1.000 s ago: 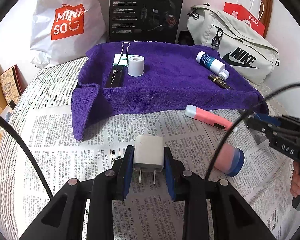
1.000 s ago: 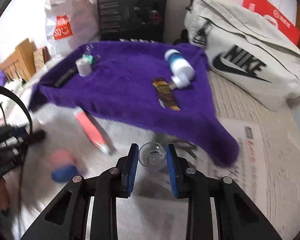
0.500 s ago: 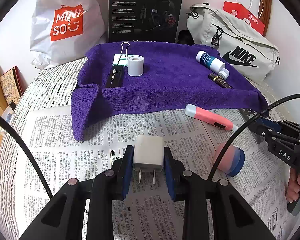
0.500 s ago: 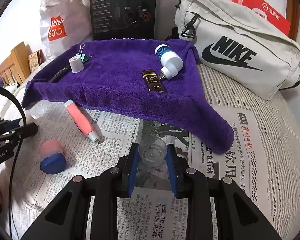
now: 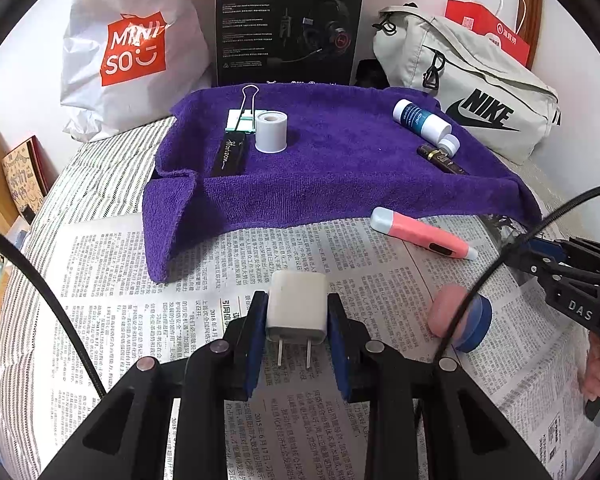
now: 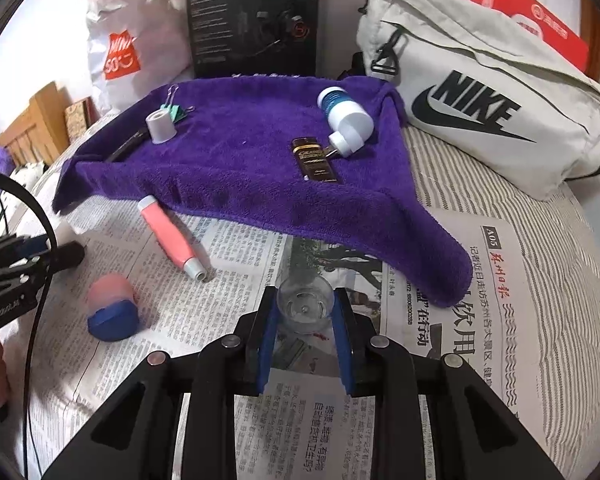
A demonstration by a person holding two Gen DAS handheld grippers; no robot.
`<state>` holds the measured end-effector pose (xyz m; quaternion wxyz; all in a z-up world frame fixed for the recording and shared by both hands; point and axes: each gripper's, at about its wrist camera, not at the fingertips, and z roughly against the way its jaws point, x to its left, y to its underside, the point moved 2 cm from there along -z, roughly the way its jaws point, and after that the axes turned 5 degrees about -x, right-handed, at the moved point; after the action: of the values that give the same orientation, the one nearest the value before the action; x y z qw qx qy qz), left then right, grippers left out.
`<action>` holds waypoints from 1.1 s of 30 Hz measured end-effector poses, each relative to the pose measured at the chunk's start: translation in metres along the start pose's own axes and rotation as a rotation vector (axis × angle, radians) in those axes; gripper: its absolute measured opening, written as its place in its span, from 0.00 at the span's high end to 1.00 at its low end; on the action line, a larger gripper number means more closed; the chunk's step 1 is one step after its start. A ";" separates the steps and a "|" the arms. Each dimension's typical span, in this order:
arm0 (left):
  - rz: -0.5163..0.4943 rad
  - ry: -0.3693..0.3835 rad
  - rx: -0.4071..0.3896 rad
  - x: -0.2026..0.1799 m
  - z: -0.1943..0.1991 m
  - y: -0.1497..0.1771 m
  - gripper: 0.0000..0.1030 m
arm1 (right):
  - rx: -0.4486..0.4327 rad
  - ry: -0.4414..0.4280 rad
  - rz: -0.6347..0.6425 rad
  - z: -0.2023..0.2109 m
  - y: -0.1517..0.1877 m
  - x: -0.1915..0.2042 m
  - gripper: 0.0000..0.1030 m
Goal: Organize rigid objects
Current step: 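Carry the cup onto the towel and open the right gripper while the left holds the charger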
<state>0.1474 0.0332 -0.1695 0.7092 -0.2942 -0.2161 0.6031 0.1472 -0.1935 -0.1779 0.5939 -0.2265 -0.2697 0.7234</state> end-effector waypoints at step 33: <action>0.073 0.067 -0.013 0.029 0.023 -0.067 0.74 | -0.101 -0.058 0.013 0.035 -0.052 -0.027 0.74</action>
<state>0.1860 0.0587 -0.1084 0.6917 -0.3264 -0.1853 0.6170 0.1678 -0.2162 -0.1167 0.5689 -0.2371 -0.3213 0.7189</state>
